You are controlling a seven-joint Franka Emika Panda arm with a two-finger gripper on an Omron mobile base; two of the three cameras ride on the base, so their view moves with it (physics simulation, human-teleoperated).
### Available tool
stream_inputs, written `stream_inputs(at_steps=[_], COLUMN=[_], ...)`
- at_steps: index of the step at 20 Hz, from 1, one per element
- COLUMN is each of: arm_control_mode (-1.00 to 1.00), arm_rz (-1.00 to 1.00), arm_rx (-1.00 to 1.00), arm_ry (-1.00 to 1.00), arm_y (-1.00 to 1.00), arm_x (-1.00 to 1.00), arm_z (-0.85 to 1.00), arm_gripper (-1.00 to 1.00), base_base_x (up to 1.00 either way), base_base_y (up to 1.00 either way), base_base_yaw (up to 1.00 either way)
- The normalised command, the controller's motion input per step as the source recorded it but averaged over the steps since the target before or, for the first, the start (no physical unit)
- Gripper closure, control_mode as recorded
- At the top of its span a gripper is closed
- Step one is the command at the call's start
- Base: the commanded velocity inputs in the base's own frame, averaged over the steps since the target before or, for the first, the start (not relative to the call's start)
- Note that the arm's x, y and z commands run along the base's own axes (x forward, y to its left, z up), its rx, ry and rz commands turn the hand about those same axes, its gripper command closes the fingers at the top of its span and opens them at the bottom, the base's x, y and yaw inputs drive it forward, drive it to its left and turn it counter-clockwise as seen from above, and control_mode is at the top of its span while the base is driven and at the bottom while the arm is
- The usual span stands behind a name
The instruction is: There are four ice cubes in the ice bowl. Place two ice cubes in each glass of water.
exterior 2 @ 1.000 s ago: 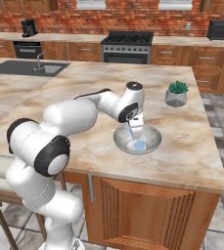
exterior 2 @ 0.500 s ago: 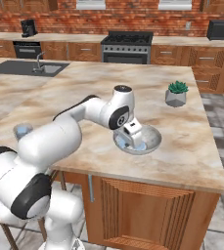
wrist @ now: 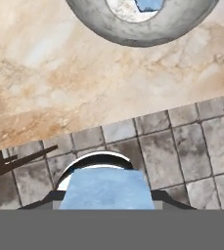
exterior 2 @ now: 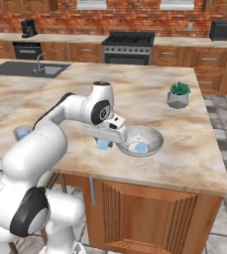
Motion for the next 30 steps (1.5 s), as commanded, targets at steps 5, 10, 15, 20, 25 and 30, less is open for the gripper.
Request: stream_inputs(at_steps=[5,10,15,20,25,30], arm_control_mode=[-1.0,-1.0,-1.0,-1.0,-1.0,1.0], arm_rz=[0.21,0.1,0.08,0.07,0.07,0.01], arm_rx=[0.0,0.0,0.0,0.0,0.0,0.0], arm_ry=[0.01,-0.03,-0.06,-0.06,-0.02,-0.01], arm_y=[0.46,0.11,0.16,0.16,0.13,0.02], arm_x=[-0.01,-0.16,-0.17,0.0,0.0,0.0], arm_z=[-0.15,-0.28,-0.34,-0.36,-0.24,-0.02], arm_gripper=[1.0,1.0,1.0,1.0,1.0,1.0], base_base_x=[0.0,0.0,0.0,0.0,0.0,-0.07], base_base_y=[0.0,0.0,0.0,0.0,0.0,0.07], base_base_yaw=[0.0,0.0,0.0,0.0,0.0,0.06])
